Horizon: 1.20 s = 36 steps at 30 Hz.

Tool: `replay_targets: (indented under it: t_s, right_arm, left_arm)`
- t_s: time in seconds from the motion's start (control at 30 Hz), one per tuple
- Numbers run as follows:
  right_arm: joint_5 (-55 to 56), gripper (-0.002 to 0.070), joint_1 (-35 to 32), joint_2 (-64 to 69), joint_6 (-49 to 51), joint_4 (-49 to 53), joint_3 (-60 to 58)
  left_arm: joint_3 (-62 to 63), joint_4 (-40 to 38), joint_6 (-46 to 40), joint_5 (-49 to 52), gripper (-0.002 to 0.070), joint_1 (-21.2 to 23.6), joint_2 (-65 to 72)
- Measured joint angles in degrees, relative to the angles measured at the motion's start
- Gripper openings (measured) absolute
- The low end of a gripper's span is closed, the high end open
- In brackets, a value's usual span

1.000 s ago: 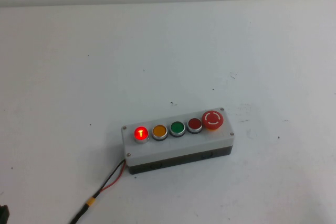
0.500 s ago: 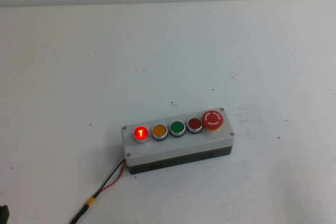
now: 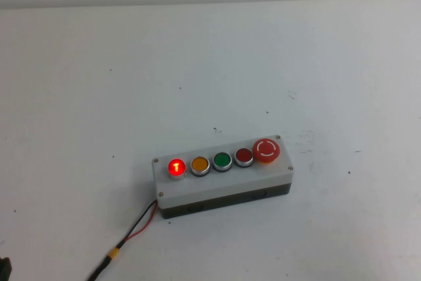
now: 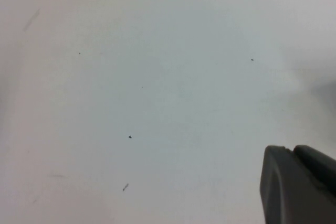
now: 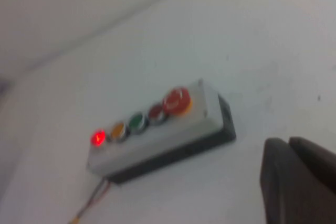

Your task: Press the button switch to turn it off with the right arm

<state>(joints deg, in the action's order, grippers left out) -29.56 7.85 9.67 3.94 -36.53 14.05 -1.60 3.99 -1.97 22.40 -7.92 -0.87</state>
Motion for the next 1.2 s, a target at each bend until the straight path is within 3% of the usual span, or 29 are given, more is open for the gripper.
replay_targets:
  t_s: [0.23, 0.47, 0.63, 0.9, 1.03, 1.2]
  right_arm:
    - [-24.49, -0.0016, 0.00, 21.06, -0.43, 10.91, 17.21]
    - [-31.36, -0.0016, 1.09, 40.95, -5.79, 15.66, 29.44]
    - [-30.03, -0.0016, 9.33, 52.24, -6.21, 16.92, 37.74]
    - [-27.95, -0.0016, 29.78, 71.50, -0.32, 25.39, 54.26]
    - [-27.68, -0.0016, 36.20, 81.76, -0.08, 26.02, 64.63]
    - [-27.68, -0.0016, 39.64, 92.21, -0.61, 26.49, 76.42]
  left_arm:
    - [0.00, 0.00, 0.00, 0.00, -0.0002, 0.00, 0.00]
    - [0.00, 0.00, 0.00, 0.00, -0.0002, 0.00, 0.00]
    - [0.00, 0.00, 0.00, 0.00, -0.0002, 0.00, 0.00]
    - [0.00, 0.00, 0.00, 0.00, -0.0002, 0.00, 0.00]
    - [0.00, 0.00, 0.00, 0.00, -0.0002, 0.00, 0.00]
    - [0.00, 0.00, 0.00, 0.00, -0.0002, 0.00, 0.00]
